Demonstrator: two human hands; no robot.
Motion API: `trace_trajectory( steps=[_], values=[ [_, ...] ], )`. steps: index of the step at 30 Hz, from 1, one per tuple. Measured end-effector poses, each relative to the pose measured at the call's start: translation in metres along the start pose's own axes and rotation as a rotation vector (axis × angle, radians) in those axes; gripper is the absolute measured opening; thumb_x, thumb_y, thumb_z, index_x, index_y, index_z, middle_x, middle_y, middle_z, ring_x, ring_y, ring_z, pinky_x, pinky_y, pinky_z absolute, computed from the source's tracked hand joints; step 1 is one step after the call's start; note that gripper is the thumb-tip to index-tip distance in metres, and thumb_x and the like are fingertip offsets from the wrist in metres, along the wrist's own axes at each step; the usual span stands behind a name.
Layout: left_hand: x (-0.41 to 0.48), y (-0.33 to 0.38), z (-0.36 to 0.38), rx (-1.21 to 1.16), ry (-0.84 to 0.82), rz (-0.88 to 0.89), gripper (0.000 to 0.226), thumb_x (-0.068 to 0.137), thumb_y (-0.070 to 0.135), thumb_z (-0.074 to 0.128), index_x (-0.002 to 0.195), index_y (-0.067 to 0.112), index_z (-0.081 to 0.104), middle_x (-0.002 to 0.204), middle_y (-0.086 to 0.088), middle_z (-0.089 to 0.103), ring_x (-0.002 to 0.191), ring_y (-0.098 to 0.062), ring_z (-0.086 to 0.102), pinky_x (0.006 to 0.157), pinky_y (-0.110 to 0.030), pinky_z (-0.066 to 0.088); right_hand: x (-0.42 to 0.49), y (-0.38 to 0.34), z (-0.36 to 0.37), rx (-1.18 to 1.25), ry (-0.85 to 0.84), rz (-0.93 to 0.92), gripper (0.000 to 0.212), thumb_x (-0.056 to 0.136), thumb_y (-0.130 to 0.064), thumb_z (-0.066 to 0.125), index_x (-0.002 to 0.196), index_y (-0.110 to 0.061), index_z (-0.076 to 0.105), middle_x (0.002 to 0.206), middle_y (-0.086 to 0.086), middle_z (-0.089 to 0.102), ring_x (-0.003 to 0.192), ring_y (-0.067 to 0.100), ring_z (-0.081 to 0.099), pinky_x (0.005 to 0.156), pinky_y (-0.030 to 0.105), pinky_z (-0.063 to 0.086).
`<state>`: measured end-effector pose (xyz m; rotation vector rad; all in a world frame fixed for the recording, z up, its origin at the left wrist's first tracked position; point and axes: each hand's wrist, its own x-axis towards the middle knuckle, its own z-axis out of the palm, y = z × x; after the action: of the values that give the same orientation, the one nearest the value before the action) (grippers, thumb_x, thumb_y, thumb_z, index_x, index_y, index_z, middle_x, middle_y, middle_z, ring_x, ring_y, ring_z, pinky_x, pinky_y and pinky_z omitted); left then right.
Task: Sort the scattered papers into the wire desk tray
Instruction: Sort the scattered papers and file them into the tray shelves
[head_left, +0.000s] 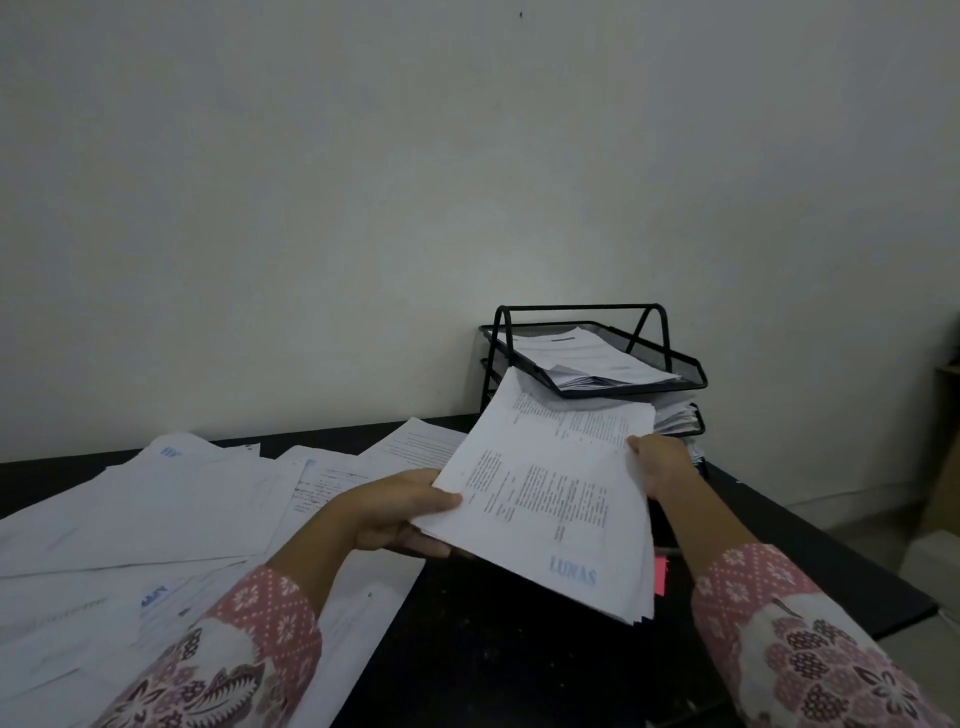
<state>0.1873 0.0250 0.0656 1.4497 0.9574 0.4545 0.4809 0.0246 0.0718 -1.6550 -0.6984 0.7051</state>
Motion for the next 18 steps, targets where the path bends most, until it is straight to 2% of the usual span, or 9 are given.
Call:
trace_trajectory(
  steps=[3, 6, 7, 9, 11, 13, 15, 16, 18],
  values=[
    [0.009, 0.004, 0.008, 0.013, -0.008, 0.014, 0.025, 0.098, 0.007, 0.044, 0.120, 0.017, 0.047, 0.106, -0.005, 0.067, 0.079, -0.019, 0.071, 0.047, -0.013, 0.047, 0.012, -0.002, -0.009, 0.158, -0.041, 0.085, 0.036, 0.093, -0.006, 0.049, 0.128, 0.005, 0.048, 0.127, 0.021, 0.053, 0.116, 0.036, 0.052, 0.097, 0.041, 0.043],
    [0.021, 0.012, 0.015, 0.032, 0.046, 0.013, 0.026, 0.097, 0.003, 0.041, 0.122, 0.011, 0.046, 0.102, -0.007, 0.065, 0.066, -0.013, 0.069, 0.041, -0.010, 0.039, 0.014, -0.002, -0.017, 0.240, -0.100, 0.127, 0.023, 0.094, 0.000, 0.045, 0.115, 0.002, 0.051, 0.099, 0.016, 0.057, 0.087, 0.031, 0.056, 0.078, 0.040, 0.048],
    [0.023, 0.015, 0.019, 0.032, 0.041, 0.004, 0.026, 0.097, 0.001, 0.040, 0.122, 0.009, 0.047, 0.097, -0.008, 0.064, 0.058, -0.011, 0.067, 0.039, -0.010, 0.037, 0.013, -0.001, -0.021, 0.213, -0.124, 0.126, 0.023, 0.094, 0.002, 0.043, 0.115, 0.002, 0.051, 0.096, 0.017, 0.057, 0.086, 0.032, 0.056, 0.076, 0.041, 0.047],
    [0.026, 0.021, 0.024, 0.017, 0.009, -0.019, 0.022, 0.097, -0.001, 0.039, 0.115, 0.008, 0.049, 0.087, -0.009, 0.060, 0.047, -0.007, 0.059, 0.035, -0.009, 0.034, 0.014, 0.001, -0.030, 0.136, -0.130, 0.116, 0.028, 0.094, 0.004, 0.041, 0.120, 0.006, 0.050, 0.106, 0.020, 0.056, 0.098, 0.034, 0.056, 0.086, 0.045, 0.045],
    [0.028, 0.025, 0.028, -0.025, -0.032, -0.038, 0.022, 0.097, -0.002, 0.039, 0.110, 0.010, 0.051, 0.091, -0.008, 0.058, 0.047, -0.006, 0.055, 0.034, -0.008, 0.031, 0.016, 0.002, -0.037, 0.084, -0.102, 0.093, 0.027, 0.093, 0.006, 0.042, 0.118, 0.010, 0.052, 0.112, 0.025, 0.056, 0.099, 0.034, 0.056, 0.085, 0.046, 0.046],
    [0.032, 0.026, 0.031, -0.073, -0.054, -0.030, 0.024, 0.096, -0.003, 0.039, 0.110, 0.012, 0.052, 0.095, -0.009, 0.058, 0.048, -0.006, 0.054, 0.033, -0.008, 0.030, 0.018, 0.004, -0.043, 0.037, -0.070, 0.078, 0.020, 0.092, 0.006, 0.044, 0.109, 0.005, 0.055, 0.099, 0.024, 0.056, 0.084, 0.032, 0.056, 0.069, 0.038, 0.047],
    [0.035, 0.027, 0.035, -0.127, -0.056, -0.015, 0.026, 0.096, -0.004, 0.039, 0.114, 0.010, 0.051, 0.096, -0.009, 0.059, 0.048, -0.006, 0.054, 0.032, -0.008, 0.030, 0.020, 0.006, -0.050, -0.057, -0.058, 0.031, 0.009, 0.092, 0.002, 0.045, 0.098, -0.002, 0.051, 0.079, 0.013, 0.051, 0.063, 0.020, 0.047, 0.055, 0.028, 0.038],
    [0.038, 0.029, 0.038, -0.143, -0.054, -0.010, 0.025, 0.096, -0.004, 0.039, 0.113, 0.009, 0.052, 0.096, -0.009, 0.059, 0.047, -0.005, 0.054, 0.032, -0.007, 0.030, 0.019, 0.006, -0.054, -0.114, -0.047, -0.002, 0.005, 0.093, -0.002, 0.046, 0.096, -0.005, 0.049, 0.076, 0.008, 0.048, 0.059, 0.015, 0.042, 0.052, 0.024, 0.036],
    [0.042, 0.033, 0.044, -0.158, -0.019, 0.001, 0.024, 0.096, -0.005, 0.038, 0.109, 0.008, 0.052, 0.096, -0.009, 0.058, 0.044, -0.004, 0.053, 0.032, -0.007, 0.029, 0.022, 0.007, -0.057, -0.115, -0.028, -0.024, 0.003, 0.094, -0.008, 0.047, 0.095, -0.005, 0.049, 0.080, 0.008, 0.048, 0.057, 0.013, 0.039, 0.049, 0.023, 0.033]
  ],
)
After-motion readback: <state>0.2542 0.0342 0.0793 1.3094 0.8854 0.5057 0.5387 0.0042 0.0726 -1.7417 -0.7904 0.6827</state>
